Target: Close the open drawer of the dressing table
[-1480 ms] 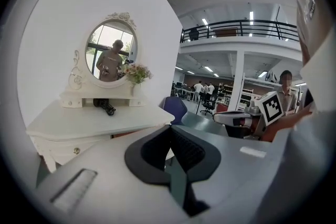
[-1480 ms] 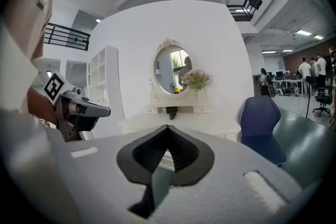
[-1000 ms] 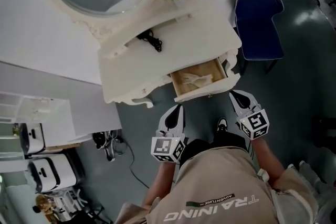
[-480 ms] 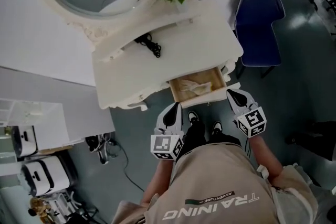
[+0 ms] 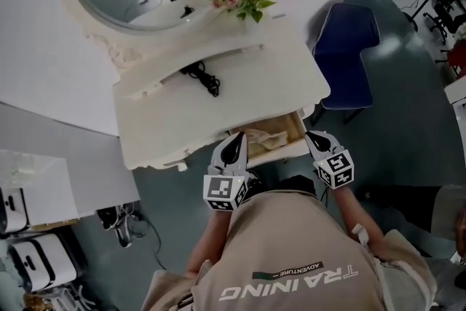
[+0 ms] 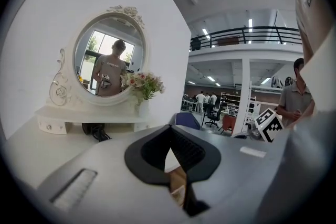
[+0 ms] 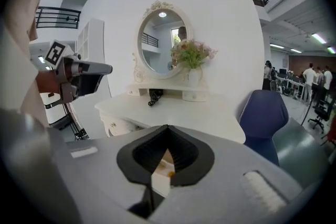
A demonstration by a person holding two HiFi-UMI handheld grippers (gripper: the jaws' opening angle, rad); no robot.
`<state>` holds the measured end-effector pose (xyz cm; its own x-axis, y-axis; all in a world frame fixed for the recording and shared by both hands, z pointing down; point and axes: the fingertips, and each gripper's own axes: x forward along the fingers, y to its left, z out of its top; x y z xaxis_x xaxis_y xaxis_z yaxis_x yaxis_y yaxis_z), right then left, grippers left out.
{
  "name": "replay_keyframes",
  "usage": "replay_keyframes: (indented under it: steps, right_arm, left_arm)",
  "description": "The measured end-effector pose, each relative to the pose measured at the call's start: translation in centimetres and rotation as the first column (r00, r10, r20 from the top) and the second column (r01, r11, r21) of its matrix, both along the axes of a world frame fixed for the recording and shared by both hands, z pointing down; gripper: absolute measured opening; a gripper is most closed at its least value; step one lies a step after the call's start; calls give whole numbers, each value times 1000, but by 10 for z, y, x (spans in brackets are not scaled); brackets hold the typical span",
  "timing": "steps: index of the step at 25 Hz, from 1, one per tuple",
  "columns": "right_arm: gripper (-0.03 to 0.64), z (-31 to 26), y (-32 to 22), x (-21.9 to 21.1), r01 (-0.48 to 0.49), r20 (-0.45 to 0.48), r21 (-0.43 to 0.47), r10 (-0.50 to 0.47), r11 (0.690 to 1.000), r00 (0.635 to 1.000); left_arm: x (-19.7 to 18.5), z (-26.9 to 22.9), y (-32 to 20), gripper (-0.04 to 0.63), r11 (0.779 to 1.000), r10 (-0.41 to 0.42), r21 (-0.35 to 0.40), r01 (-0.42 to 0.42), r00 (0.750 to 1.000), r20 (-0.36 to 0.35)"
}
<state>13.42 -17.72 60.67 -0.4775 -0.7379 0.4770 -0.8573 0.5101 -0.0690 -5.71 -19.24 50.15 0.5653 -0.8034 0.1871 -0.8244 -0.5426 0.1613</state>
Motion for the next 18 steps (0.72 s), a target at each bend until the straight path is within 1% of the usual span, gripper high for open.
replay_keyframes:
  steps: [5, 7, 9, 11, 14, 16, 18]
  right_arm:
    - [2, 44, 10, 9, -49, -46, -116, 44, 992, 998]
    - [2, 64, 18, 11, -56, -69, -168, 45, 984, 997]
    - [2, 90, 31, 15, -51, -97, -242, 28, 969, 995]
    - [2, 118, 46, 17, -36, -109, -340, -1, 940, 994]
    - [2, 155, 72, 18, -10, -97, -492, -43, 870, 994]
    - [2, 174, 81, 20, -16, -100, -550, -47, 835, 994]
    - [2, 188, 85, 24, -42, -111, -579, -28, 814, 993]
  left_arm:
    - [-20, 8, -14, 17, 1000, 4, 0, -4, 1000, -4]
    - [-24, 13, -16, 18, 1000, 1, -10, -1, 1000, -5]
    - [-26, 17, -17, 18, 1000, -4, -23, 3, 1000, -9]
    - [-27, 19, -18, 18, 999, -9, -36, 9, 1000, -6]
    - [-28, 15, -21, 18, 999, -16, -46, 16, 1000, 5]
    - [-29, 12, -22, 18, 999, -21, -45, 21, 1000, 16]
    - [-31, 12, -22, 18, 998, -28, -48, 29, 999, 27]
